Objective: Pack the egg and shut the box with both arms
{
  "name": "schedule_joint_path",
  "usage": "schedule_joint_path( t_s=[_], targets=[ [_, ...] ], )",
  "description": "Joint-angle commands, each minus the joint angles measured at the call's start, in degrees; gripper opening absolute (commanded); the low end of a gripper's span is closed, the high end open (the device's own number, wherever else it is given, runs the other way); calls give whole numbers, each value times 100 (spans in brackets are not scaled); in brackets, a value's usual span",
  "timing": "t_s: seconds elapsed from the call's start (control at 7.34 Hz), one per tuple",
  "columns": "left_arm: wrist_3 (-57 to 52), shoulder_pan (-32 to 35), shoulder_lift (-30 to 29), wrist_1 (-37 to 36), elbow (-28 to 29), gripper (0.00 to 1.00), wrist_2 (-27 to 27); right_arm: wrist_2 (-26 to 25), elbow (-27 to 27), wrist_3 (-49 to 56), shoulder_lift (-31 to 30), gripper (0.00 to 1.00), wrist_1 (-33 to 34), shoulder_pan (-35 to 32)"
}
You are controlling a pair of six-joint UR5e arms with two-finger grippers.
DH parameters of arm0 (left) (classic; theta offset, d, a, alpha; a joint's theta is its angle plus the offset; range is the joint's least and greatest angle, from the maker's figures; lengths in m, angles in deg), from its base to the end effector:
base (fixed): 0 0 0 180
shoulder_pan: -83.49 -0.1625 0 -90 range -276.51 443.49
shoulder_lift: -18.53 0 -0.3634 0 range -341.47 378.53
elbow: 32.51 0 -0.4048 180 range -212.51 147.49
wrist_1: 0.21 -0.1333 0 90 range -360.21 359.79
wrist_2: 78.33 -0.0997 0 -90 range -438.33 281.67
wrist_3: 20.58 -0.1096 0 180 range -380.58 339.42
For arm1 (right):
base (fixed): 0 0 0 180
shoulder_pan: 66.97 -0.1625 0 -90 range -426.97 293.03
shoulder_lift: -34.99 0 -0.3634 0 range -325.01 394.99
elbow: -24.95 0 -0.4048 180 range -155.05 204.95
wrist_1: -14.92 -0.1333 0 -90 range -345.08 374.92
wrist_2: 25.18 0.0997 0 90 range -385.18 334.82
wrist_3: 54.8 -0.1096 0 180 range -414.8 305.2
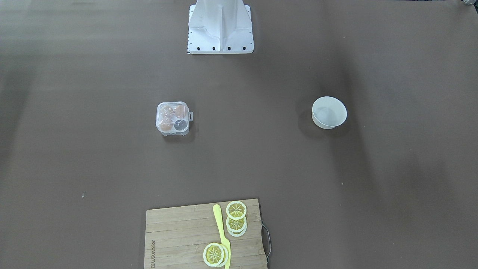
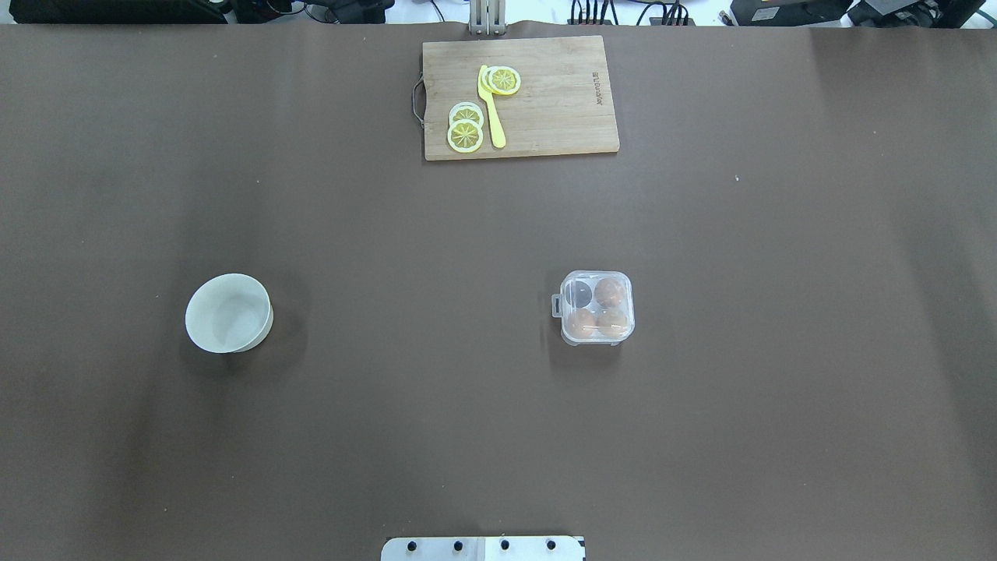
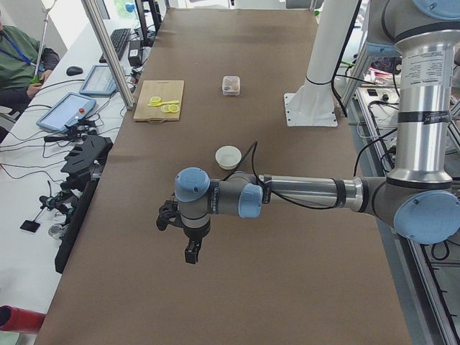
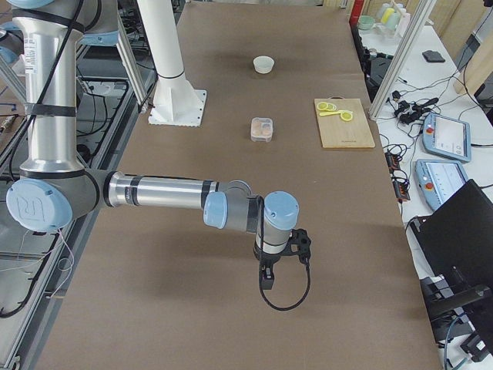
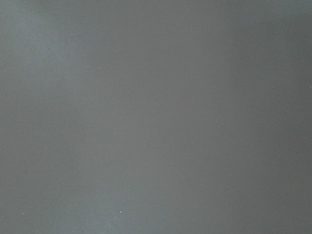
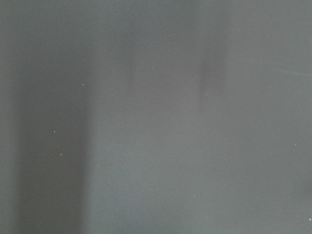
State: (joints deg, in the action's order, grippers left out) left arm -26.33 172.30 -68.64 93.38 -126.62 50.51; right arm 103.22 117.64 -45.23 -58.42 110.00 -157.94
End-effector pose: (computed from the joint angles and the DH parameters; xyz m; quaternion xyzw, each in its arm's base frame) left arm -0.0543 -0.4946 0.5930 0.0533 0.3303 0.0711 0.9397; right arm 0.0732 -0.4725 0.6259 -0.0174 -0.3314 -0.0541 0.9418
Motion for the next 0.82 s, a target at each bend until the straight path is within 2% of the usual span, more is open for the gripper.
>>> schedule_joint_path(
  t_s=[0.0,0.68],
  targets=[
    [-4,5,94,37,-97,98,0,1,30,1,-1,100,-7,9],
    [4,-3,103,46,-177,98,26,194,39,10,-54,100,28,9]
  ],
)
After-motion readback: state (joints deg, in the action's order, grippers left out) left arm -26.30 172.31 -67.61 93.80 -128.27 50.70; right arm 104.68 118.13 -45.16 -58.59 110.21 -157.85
